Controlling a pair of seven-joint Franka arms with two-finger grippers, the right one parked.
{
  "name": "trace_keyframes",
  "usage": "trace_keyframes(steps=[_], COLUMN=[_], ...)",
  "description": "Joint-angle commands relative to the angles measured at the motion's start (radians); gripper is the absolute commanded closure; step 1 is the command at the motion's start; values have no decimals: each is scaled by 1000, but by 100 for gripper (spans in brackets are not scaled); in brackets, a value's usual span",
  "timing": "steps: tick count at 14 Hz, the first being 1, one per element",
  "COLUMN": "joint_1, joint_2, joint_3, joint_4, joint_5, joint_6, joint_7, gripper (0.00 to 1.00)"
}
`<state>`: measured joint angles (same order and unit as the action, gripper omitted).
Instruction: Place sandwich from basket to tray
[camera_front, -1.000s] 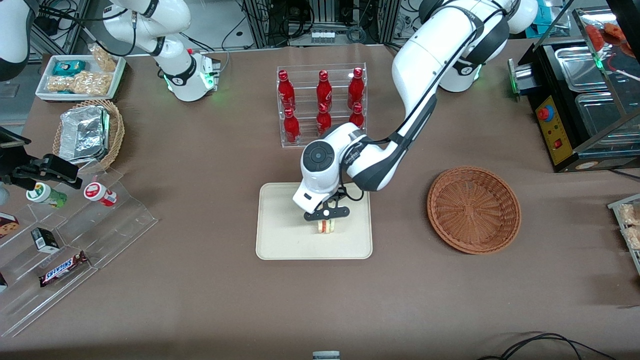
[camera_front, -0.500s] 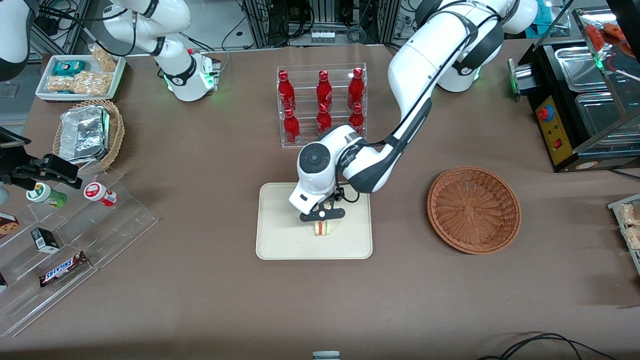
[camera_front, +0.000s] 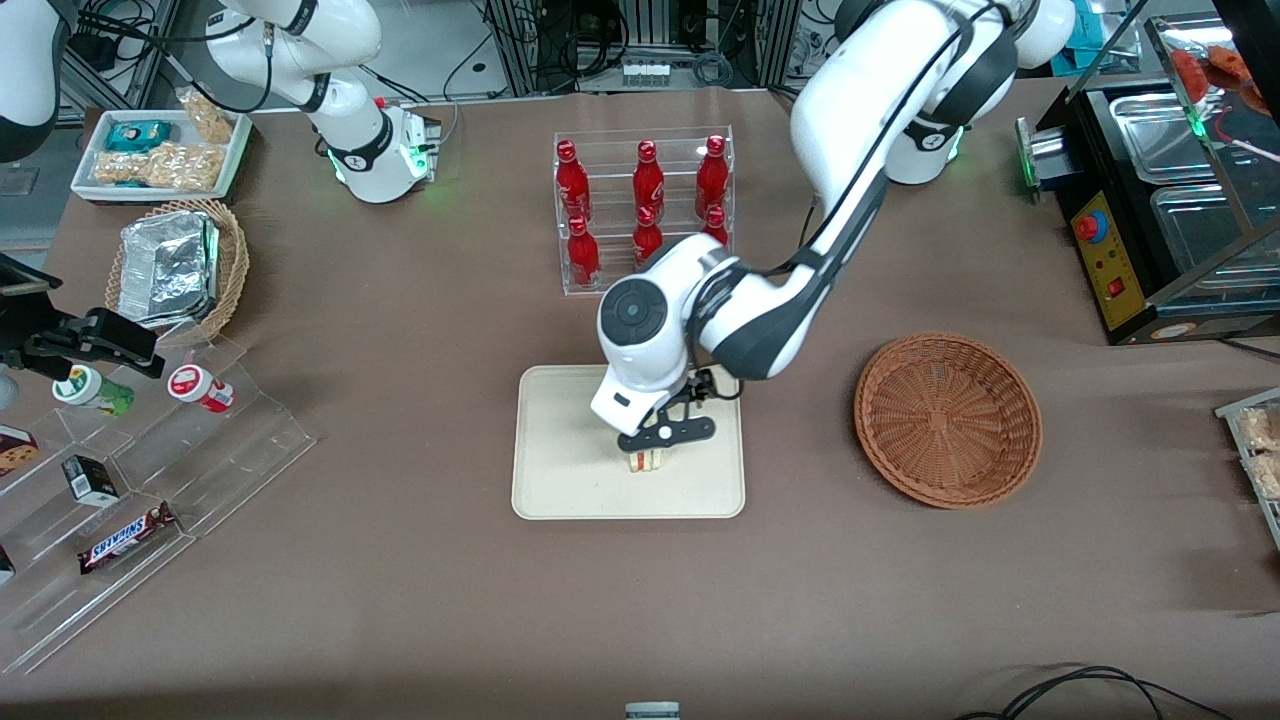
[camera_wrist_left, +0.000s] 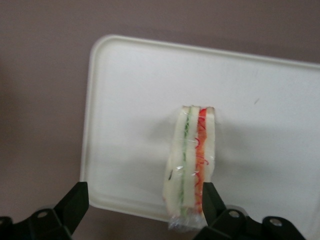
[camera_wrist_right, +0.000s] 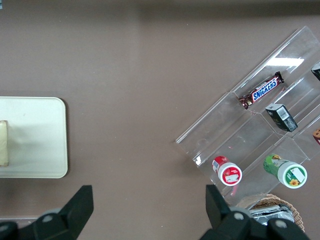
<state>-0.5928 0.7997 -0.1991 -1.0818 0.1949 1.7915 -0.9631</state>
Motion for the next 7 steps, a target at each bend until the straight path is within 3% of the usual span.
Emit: trace_keyframes(steps=[1, 3, 7], joint_1=[68, 157, 324], joint_2=[-143, -230, -402], joint_3=[0, 1, 1], joint_4=[-39, -46, -148], joint_5=[-107, -205, -215], joint_6=[-127, -275, -455], joint_7=[125, 272, 446], gripper=[0, 0, 0])
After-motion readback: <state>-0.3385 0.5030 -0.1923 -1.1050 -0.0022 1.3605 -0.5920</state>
